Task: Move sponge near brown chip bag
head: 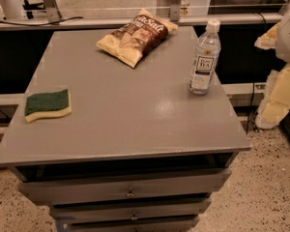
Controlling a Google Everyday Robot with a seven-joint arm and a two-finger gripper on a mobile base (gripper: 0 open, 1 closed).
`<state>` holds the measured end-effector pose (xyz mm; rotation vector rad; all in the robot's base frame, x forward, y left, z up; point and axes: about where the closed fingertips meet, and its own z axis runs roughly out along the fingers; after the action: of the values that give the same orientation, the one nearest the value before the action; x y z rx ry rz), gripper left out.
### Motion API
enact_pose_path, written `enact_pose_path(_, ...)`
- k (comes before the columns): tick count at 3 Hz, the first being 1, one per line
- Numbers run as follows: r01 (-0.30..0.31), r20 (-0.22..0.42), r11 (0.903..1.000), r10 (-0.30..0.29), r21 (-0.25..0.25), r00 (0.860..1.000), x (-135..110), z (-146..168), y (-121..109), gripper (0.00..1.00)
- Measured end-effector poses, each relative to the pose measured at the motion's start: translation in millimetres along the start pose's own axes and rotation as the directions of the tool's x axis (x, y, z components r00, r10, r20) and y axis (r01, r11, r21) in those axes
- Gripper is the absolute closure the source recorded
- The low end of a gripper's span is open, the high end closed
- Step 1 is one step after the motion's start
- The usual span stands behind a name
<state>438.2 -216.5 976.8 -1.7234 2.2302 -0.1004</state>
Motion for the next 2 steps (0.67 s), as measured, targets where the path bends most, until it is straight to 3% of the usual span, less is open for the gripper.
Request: enact_pose_path(2, 0.002, 0.021, 1.0, -0.002, 0.003, 1.0, -3.1, -1.4, -2.9, 0.0)
